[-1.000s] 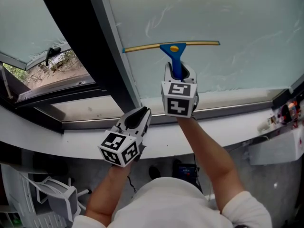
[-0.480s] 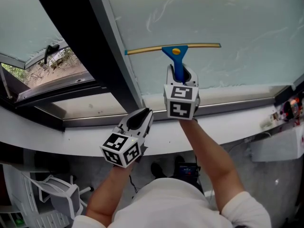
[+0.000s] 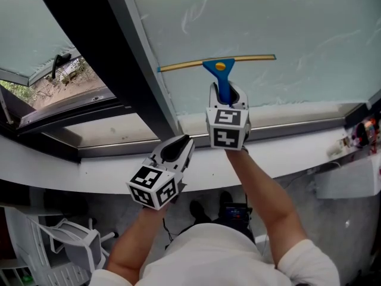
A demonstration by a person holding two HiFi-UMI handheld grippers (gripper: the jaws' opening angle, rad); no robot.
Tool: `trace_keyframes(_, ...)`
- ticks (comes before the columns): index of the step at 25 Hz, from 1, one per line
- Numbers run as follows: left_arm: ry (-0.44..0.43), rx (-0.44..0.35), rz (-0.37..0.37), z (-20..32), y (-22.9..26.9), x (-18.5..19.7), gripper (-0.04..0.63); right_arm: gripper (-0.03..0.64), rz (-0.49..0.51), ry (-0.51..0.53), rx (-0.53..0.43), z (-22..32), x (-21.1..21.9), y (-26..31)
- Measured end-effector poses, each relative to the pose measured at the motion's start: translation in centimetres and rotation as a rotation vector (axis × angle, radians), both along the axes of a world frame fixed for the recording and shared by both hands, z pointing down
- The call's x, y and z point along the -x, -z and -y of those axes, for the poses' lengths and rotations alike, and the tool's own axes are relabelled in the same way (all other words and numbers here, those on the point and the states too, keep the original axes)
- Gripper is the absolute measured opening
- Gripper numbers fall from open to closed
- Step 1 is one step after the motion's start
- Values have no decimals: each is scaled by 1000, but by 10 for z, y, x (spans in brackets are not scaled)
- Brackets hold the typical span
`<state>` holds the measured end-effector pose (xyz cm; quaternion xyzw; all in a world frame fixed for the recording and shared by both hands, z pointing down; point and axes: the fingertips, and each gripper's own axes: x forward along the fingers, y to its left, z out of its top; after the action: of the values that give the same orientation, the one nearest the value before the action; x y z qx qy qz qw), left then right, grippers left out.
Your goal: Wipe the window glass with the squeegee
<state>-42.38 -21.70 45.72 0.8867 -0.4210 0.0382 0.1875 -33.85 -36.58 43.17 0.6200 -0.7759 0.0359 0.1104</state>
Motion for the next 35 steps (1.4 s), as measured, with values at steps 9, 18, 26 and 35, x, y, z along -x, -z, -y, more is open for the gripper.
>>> trace_keyframes(9, -14, 23, 6, 2, -12, -2, 66, 137, -1, 6, -21, 1, 1, -5)
trace_keyframes(18, -20, 44, 4, 6, -23, -4, 66, 135, -12, 5, 7, 0, 0, -31)
trace_keyframes(26, -24, 76, 8, 6, -38, -4, 66, 135, -3, 3, 47, -2, 0, -58)
trace_keyframes(35, -32, 123, 21, 3, -63, -5, 66, 135, -13, 7, 33, -1, -1, -80)
